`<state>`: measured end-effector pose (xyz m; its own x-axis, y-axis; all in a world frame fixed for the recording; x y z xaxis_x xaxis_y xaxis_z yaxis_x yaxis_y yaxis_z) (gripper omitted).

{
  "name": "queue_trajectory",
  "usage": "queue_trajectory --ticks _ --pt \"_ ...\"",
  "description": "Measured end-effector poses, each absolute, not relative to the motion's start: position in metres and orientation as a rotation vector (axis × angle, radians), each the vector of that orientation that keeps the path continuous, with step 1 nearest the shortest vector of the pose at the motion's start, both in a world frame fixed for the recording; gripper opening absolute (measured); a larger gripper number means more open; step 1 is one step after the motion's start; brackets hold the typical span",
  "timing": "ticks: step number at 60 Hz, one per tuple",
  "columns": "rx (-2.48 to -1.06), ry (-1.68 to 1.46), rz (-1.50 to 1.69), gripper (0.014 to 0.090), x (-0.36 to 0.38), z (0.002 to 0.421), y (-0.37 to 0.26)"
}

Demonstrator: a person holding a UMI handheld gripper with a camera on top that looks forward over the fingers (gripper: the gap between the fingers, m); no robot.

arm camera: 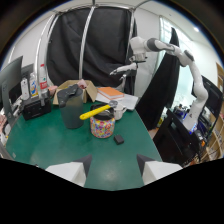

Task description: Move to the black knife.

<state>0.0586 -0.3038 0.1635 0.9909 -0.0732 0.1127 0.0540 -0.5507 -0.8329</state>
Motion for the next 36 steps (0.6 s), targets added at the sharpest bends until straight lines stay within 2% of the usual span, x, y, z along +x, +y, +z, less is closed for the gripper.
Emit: queue_trajectory --ticks 17,36 --pt "-2.182 -0.043 -0.027 0.0859 -0.001 0.139 -0.301" --pt "-2.135 -0.127 0.075 0.0859 -0.079 0.131 -0.226"
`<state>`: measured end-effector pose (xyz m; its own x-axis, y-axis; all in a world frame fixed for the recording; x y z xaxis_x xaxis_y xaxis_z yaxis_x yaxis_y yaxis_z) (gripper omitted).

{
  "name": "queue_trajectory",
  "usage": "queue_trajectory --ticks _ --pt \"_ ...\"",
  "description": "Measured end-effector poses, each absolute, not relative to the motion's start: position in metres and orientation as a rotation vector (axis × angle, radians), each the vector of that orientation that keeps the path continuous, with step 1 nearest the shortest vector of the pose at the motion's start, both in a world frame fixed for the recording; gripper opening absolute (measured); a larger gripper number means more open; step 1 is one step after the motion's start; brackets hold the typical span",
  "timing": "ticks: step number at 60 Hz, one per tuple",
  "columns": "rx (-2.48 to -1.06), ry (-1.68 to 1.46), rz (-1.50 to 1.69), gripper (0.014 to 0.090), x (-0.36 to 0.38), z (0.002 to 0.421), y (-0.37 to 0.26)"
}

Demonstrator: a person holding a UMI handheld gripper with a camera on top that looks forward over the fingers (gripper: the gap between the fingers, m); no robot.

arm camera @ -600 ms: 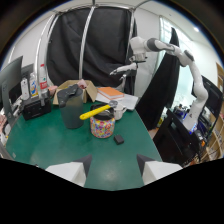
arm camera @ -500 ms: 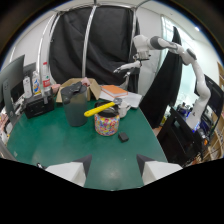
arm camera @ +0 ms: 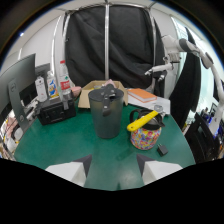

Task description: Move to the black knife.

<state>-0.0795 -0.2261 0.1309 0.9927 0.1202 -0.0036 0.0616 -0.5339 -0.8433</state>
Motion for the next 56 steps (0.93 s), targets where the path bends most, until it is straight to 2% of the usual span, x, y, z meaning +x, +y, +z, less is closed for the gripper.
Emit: queue_trajectory --ticks 26,56 --pt "-2.1 -0.115 0.113 0.0853 -0.131 0.103 -0.134" --pt "-2.102 -0.099 0.115 0.0857 -0.141 0.096 -0.113"
